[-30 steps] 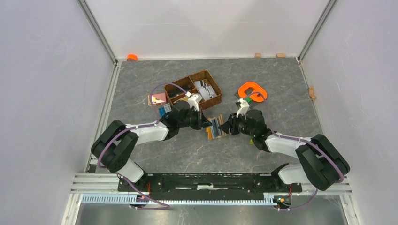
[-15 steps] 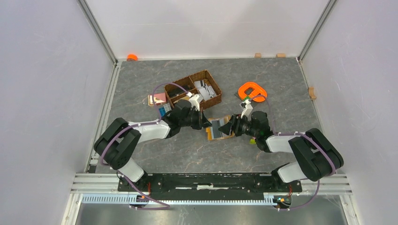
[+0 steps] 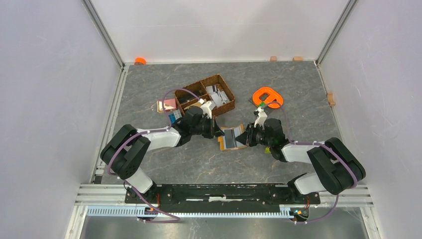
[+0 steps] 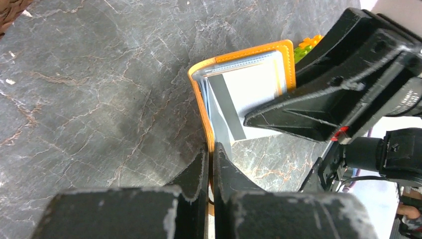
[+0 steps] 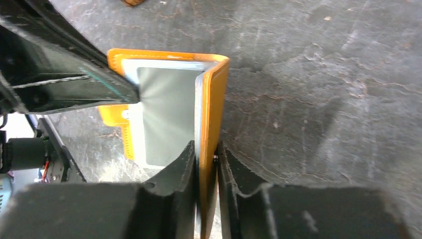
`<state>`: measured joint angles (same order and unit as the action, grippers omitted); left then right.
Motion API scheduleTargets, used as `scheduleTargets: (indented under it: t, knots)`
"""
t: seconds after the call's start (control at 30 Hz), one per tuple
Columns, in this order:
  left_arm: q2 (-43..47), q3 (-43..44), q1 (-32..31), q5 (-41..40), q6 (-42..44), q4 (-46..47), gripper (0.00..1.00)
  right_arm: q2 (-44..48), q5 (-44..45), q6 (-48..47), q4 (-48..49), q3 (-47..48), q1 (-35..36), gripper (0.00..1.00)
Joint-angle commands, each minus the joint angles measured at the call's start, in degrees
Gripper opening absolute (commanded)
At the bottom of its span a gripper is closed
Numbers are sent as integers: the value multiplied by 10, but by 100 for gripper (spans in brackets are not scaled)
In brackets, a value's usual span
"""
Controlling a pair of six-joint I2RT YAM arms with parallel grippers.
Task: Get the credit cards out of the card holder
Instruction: Remove the credit card from the card holder.
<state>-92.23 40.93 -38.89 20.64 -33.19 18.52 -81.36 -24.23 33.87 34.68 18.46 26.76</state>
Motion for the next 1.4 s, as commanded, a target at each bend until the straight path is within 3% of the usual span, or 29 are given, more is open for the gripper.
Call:
scheduleTargets:
  t: [0.0,0.07,0.2,0.3,0.37,0.43,0.5,0.6,0.73,0.9,1.37]
  knots:
    - [-9,0,12,61,-36,45,4,14,15,-4,-9,18,2,11]
    - [-10,-16,18,88,-58,90,16,16,8,5,3,12,1,1]
    - [-17,-23,21,110,-72,119,48,18,-8,23,33,1,-1,0]
    - [-29,-19,21,114,-75,116,58,19,-14,29,45,-3,-1,0]
    - [-42,-9,22,114,-73,101,59,22,-13,29,45,-4,0,0]
    - [-54,-2,22,117,-74,95,55,28,-9,26,45,-6,-1,0]
    - [-62,3,22,123,-76,95,46,33,-8,23,45,-7,0,0]
    - [-62,6,22,127,-76,96,20,40,-2,17,44,-9,0,0]
    - [-50,2,23,124,-72,96,2,48,12,8,40,-12,-1,4]
    - [-31,-7,24,116,-67,100,2,75,47,-12,18,-15,-2,13]
    - [56,-50,24,73,-45,112,2,167,142,-62,-17,-36,-3,18]
